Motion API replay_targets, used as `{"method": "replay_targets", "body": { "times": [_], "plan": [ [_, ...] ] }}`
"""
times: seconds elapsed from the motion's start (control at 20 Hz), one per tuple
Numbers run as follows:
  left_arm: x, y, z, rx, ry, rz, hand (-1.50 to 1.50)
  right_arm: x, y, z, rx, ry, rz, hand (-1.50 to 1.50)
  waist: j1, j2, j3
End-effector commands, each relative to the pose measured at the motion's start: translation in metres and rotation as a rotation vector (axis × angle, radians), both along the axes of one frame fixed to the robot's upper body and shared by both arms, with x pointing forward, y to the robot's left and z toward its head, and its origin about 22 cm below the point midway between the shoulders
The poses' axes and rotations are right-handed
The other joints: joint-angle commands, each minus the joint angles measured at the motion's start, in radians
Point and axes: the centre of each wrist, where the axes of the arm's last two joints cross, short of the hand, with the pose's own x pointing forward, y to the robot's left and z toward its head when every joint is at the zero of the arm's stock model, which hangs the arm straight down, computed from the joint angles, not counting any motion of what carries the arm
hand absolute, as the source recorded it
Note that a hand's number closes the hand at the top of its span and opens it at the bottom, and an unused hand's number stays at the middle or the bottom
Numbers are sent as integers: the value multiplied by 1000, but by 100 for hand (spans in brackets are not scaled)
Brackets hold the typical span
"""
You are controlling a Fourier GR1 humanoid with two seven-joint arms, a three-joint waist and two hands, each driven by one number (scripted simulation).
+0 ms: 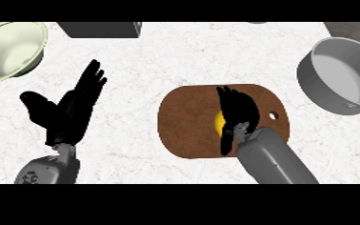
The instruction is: Pick the lemon from the cutting board and place it in the pot
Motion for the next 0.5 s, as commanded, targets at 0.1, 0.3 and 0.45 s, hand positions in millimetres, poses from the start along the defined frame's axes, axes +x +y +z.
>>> {"method": "replay_targets", "body": {
  "times": [0.1,0.3,0.45],
  "plan": [
    [6,-3,-2,-12,-5,-8,0,3,3,-13,104,-32,67,150,1,1,0],
    [-15,2,-9,-9,2,-7,0,13,16,4,69,-83,94,150,4,0,0],
    [-9,10,-8,0,13,-6,0,-5,26,-16,75,-102,101,150,1,0,0]
  ]
}}
